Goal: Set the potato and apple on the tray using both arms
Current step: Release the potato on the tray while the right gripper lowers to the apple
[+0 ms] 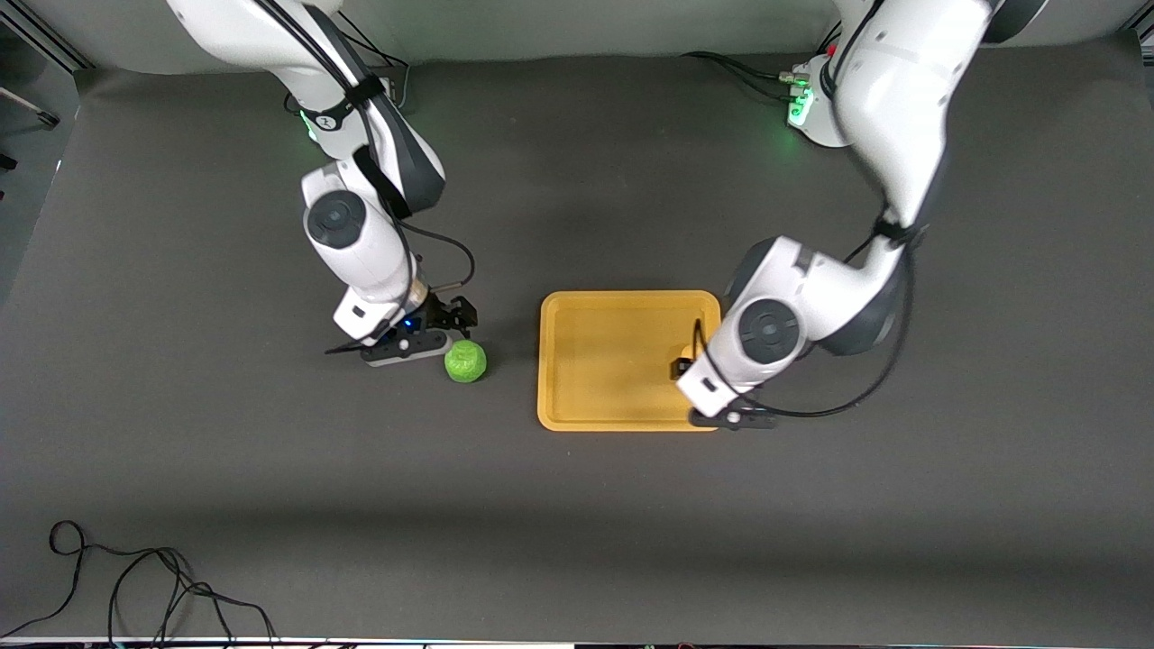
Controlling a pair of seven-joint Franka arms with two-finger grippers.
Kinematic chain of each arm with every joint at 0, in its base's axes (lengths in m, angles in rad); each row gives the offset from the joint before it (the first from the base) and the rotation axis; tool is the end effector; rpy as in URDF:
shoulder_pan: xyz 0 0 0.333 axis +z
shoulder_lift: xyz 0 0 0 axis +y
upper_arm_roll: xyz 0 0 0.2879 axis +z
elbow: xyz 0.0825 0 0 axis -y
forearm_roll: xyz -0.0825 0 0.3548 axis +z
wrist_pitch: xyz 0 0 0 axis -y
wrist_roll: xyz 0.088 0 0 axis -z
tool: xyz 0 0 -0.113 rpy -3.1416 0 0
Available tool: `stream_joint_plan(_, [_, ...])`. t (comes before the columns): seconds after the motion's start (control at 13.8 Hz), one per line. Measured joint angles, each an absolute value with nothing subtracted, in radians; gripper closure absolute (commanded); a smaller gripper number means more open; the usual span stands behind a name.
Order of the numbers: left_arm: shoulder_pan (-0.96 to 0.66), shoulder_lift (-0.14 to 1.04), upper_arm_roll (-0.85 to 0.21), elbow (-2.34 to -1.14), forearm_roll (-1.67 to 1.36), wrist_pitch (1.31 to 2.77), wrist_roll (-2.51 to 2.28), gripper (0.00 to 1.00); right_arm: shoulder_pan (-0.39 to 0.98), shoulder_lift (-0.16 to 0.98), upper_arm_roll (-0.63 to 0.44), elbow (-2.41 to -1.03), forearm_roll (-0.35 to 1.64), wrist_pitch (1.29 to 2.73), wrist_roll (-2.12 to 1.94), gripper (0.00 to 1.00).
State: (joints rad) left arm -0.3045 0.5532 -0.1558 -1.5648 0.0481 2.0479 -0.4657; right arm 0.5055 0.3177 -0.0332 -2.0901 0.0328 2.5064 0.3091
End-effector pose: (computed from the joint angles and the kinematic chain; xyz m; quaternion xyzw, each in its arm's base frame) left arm 0.5868 -0.2737 0.3050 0.9993 0.0011 -0.0373 0.0039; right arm 0.5039 0.2576 0.2688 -0.9963 -0.0698 -0.0437 0.0237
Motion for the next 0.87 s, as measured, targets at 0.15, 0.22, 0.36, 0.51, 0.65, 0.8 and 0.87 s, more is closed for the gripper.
stream_joint_plan(0.15, [-0.229, 0.451, -0.154, -1.561, 0.053, 1.971, -0.398, 0.0, 0.507, 0.375, -0.034, -2.09, 0.033, 2.572, 0.311, 0.0])
stream_joint_plan(0.22, [-0.189, 0.404, -0.153, -1.562, 0.053, 1.938, -0.341, 0.0, 0.507, 0.401, -0.034, -2.09, 0.033, 2.596, 0.311, 0.0])
stream_joint_plan(0.36, [-0.118, 0.339, -0.152, -1.563, 0.052, 1.908, -0.247, 0.0, 0.507, 0.443, -0.034, -2.09, 0.033, 2.63, 0.311, 0.07])
stream_joint_plan(0.51, [-0.066, 0.303, -0.151, -1.564, 0.052, 1.892, -0.17, 0.0, 0.508, 0.477, -0.034, -2.088, 0.033, 2.655, 0.311, 0.34])
stream_joint_plan(0.65, [-0.012, 0.271, -0.15, -1.565, 0.053, 1.846, -0.073, 0.0, 0.508, 0.492, -0.034, -2.086, 0.033, 2.663, 0.311, 0.57])
stream_joint_plan(0.8, [0.047, 0.227, -0.149, -1.579, 0.052, 1.832, 0.006, 0.01, 0.508, 0.491, -0.034, -2.078, 0.033, 2.664, 0.312, 0.6])
stream_joint_plan(0.87, [0.067, 0.204, -0.149, -1.596, 0.051, 1.832, 0.023, 0.02, 0.508, 0.486, -0.034, -2.066, 0.033, 2.658, 0.312, 0.6])
